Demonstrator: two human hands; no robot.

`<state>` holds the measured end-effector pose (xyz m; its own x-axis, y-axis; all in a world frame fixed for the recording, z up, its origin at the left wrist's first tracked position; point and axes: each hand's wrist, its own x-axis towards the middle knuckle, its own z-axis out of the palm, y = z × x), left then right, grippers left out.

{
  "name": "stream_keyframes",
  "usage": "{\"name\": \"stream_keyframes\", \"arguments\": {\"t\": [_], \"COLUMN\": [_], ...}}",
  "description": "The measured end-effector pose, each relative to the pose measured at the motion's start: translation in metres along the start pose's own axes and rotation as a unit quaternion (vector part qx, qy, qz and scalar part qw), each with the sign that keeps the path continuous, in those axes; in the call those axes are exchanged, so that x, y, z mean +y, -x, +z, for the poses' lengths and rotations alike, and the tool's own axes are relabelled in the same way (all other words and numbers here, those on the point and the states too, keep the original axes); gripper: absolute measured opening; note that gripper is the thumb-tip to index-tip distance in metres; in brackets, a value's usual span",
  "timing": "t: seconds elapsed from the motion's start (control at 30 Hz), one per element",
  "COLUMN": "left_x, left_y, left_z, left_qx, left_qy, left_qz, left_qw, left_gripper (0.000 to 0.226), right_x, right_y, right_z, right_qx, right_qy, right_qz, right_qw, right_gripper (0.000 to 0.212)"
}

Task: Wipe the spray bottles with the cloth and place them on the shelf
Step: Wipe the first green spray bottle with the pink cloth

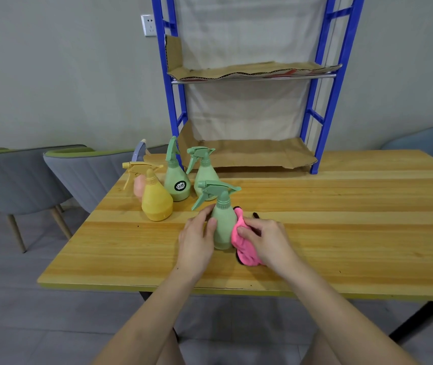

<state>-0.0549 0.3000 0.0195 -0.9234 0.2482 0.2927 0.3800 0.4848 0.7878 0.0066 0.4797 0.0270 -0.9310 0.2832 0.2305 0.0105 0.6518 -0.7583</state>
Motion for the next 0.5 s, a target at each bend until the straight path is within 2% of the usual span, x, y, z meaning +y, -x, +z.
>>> {"name": "stream_keyframes", "arguments": {"t": [0.2, 0.33, 0.5], "left_x": [0.003, 0.003, 0.004], "left_y": [-0.002, -0.005, -0.006], "left_z": [-0.002, -0.003, -0.009], "left_qx": [-0.004, -0.009, -0.011], "left_qy": [0.014, 0.000, 0.004], "left_qz": [0.002, 0.019, 0.025], "left_qw": [1.000, 1.000, 1.000], "left_gripper": [0.044, 0.044, 0.045], "right_x": [-0.022, -0.026, -0.008], "right_y": [-0.005, -0.002, 0.011], "right_z": [0.000, 0.005, 0.009], "right_qx": [0.011, 0.022, -0.002], "right_qy": [-0.078, -0.096, -0.070], "right_qz": [-0.024, -0.059, -0.013], "right_qw": [0.997, 0.993, 0.997], "right_gripper": [0.051, 0.051, 0.053]}}
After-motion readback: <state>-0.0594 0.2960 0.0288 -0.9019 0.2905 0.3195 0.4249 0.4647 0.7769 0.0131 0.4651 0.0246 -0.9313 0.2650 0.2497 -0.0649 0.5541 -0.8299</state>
